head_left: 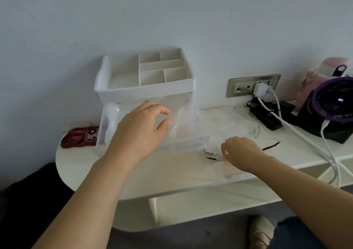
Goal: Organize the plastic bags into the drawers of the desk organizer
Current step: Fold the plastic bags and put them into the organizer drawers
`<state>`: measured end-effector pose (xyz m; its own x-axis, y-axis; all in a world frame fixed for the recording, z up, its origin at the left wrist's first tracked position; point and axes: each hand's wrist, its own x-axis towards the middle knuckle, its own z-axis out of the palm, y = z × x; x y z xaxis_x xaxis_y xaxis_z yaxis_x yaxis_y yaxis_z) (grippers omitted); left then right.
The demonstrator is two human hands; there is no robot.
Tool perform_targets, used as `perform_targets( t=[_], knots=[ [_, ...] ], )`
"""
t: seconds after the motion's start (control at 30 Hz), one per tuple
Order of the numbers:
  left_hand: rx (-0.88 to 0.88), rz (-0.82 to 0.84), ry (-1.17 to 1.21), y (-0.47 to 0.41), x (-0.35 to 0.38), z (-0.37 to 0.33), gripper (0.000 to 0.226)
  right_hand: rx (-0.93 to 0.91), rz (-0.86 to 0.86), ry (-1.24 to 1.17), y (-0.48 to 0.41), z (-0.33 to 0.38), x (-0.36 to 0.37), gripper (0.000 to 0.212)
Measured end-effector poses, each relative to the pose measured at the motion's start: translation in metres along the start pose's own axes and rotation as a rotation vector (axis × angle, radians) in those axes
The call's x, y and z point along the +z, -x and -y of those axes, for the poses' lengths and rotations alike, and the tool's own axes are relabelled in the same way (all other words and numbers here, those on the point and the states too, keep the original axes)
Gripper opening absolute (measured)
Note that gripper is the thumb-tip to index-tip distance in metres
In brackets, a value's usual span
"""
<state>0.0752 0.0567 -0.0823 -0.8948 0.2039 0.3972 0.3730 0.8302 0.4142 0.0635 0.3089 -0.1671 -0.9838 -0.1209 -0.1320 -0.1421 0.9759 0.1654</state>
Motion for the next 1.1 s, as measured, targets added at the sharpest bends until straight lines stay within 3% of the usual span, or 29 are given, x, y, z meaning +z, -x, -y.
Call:
perform_targets(
  t=[0.33, 0.5, 0.6, 0.67, 0.77, 0.87, 0.97, 1.1],
  knots=[
    [-0.007, 0.018, -0.006, -0.001, -0.001, -0.002, 0.021, 0.052, -0.069, -0.497, 0.013, -0.024, -0.041, 0.014],
    [0.015, -0.013, 0.009, 0.001, -0.003, -0.004, 0.02, 0.159, -0.093, -1.313, 0.031, -0.029, -0.073, 0.024],
    [0.071, -0.064, 0.105, 0.0, -0.005, -0.01, 0.016, 0.079, -0.179, -1.796, 0.042, -0.016, -0.094, 0.036],
    [0.077, -0.089, 0.301, 0.0, -0.01, -0.017, 0.012, -0.005, -0.28, -1.935, 0.048, -0.003, -0.11, 0.04],
    [-0.009, 0.014, 0.792, 0.0, -0.019, -0.029, 0.011, -0.155, -0.437, -1.782, 0.054, 0.026, -0.136, 0.028],
    [-0.068, 0.232, 1.259, -0.002, -0.031, -0.028, 0.043, -0.223, -0.557, -1.394, 0.054, 0.064, -0.161, 0.019],
    [-0.075, 0.284, 1.488, -0.004, -0.044, -0.017, 0.052, -0.299, -0.554, -1.211, 0.044, 0.099, -0.175, 0.017],
    [-0.189, 0.227, 1.582, -0.004, -0.049, 0.005, 0.032, -0.383, -0.521, -0.996, 0.026, 0.126, -0.178, 0.022]
  ],
)
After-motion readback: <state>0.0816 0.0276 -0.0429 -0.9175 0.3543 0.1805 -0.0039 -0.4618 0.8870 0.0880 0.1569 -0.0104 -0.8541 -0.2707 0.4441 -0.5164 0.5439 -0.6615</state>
